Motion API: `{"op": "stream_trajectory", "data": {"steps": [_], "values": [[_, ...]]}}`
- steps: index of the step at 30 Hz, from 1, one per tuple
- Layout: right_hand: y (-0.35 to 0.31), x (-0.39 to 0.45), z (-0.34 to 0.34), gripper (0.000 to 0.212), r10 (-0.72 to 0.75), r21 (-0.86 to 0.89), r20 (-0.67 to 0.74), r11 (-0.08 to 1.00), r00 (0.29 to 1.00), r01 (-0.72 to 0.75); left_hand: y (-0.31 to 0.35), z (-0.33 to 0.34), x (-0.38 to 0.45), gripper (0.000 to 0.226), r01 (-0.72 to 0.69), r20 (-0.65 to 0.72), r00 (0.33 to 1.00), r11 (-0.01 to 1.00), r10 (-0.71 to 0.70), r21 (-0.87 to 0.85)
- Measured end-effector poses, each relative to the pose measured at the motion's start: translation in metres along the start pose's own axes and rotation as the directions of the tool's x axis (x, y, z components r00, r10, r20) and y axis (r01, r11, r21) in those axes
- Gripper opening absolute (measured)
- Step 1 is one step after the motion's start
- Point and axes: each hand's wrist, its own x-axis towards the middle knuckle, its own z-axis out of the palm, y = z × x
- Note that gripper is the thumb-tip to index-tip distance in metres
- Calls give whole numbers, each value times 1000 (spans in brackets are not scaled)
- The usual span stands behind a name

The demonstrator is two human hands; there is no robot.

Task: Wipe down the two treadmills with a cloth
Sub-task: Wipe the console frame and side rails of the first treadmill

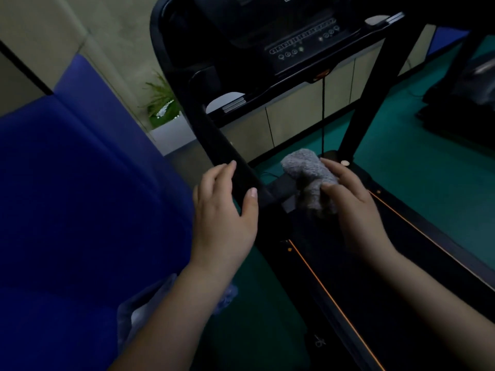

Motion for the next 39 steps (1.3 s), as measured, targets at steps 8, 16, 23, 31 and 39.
{"op": "stream_trajectory", "data": {"steps": [8,16,23,31,39], "values": [[46,34,36,39,-111,-130,385,976,916,173,6,34,46,53,154,-20,988,984,-153,87],[74,89,52,46,77,-163,443,987,893,-4,10,43,45,52,340,-48,940,937,-337,73],[65,89,65,40,-125,-81,477,979,870,185,10,33,62,58,389,56,913,904,-404,180],[67,97,69,36,-38,-123,402,988,915,95,4,32,79,59,404,65,903,891,-425,206],[78,179,126,39,29,-91,445,996,895,13,2,39,79,59,395,12,914,895,-406,206]]}}
